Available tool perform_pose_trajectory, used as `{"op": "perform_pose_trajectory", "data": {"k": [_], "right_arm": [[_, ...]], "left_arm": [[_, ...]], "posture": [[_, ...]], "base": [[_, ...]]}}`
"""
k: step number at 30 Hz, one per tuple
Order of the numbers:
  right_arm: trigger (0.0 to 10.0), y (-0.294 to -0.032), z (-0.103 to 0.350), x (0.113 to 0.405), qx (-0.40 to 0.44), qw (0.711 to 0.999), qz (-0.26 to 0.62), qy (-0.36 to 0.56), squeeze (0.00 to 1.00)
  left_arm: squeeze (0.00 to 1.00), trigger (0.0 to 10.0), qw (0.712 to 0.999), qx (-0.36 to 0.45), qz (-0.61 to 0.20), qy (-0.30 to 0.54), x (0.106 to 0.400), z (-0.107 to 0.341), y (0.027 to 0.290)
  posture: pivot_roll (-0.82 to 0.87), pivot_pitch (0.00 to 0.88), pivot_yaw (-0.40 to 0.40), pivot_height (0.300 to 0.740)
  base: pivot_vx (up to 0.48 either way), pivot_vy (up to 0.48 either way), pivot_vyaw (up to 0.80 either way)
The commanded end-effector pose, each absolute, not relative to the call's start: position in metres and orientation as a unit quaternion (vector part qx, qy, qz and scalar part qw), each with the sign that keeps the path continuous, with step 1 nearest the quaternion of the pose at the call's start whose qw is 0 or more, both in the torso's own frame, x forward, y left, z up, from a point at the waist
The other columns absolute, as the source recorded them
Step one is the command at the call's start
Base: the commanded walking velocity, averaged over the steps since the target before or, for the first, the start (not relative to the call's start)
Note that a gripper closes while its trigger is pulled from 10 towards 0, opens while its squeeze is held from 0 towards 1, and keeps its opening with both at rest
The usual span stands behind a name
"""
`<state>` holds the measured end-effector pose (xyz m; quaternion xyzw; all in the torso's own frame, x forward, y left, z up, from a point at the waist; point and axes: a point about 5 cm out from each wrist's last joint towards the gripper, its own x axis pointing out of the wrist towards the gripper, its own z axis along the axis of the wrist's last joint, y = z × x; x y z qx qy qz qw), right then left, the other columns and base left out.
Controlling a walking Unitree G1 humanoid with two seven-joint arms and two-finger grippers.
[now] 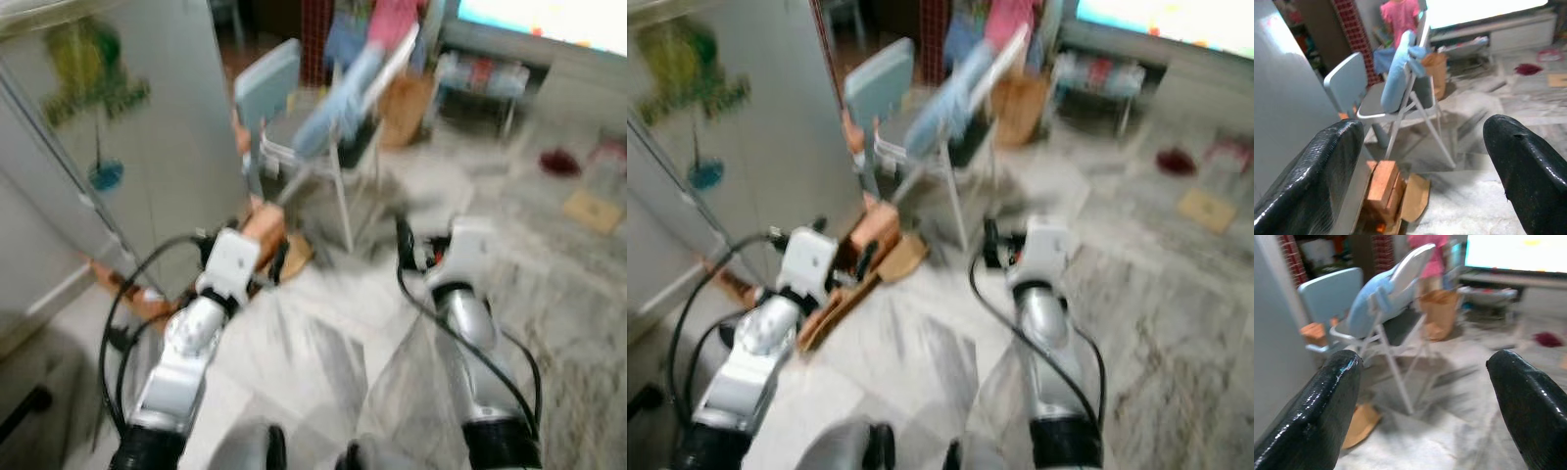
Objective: Restocking fridge
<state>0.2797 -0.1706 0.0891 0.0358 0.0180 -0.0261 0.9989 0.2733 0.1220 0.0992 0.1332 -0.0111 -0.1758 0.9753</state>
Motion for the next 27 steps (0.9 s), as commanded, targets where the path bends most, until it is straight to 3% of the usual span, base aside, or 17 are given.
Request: {"op": "perform_pose_trajectory", "data": {"k": [1,9,14,16,19,27], "right_arm": [[10.0,-0.1683,0.0981,0.2842,0.037,0.999,-0.020,-0.001,0.00],[10.0,-0.1662,0.0992,0.2842,0.038,0.999,-0.018,-0.005,0.00],[10.0,-0.1649,0.0993,0.2847,0.040,0.999,-0.017,-0.006,0.00],[10.0,-0.1645,0.0996,0.2851,0.039,0.999,-0.017,-0.006,0.00],[10.0,-0.1645,0.0998,0.2854,0.039,0.999,-0.017,-0.006,0.00],[10.0,-0.1652,0.1010,0.2844,0.037,0.999,-0.019,-0.008,0.00]], "left_arm": [[0.00,10.0,0.978,0.133,-0.162,-0.013,0.2782,0.1004,0.1290],[0.00,10.0,0.979,0.129,-0.156,-0.028,0.2840,0.1048,0.1306],[0.00,10.0,0.979,0.131,-0.155,-0.025,0.2830,0.1019,0.1312],[0.00,10.0,0.972,0.110,-0.207,0.004,0.2785,0.0973,0.1259],[0.00,10.0,0.972,0.138,-0.190,-0.023,0.2787,0.1010,0.1279],[0.00,10.0,0.971,0.144,-0.186,-0.040,0.2799,0.1060,0.1257]], "posture": [[0.01,0.039,-0.028,0.740],[0.02,0.036,-0.029,0.740],[0.02,0.040,-0.027,0.740],[0.02,0.043,-0.027,0.740],[0.02,0.046,-0.027,0.740],[0.01,0.052,-0.028,0.740]], "base": [[0.000,0.000,0.00],[0.000,0.000,0.00],[0.000,0.415,0.00],[0.000,0.465,0.00],[0.000,0.451,0.00],[0.346,0.319,0.00]]}}
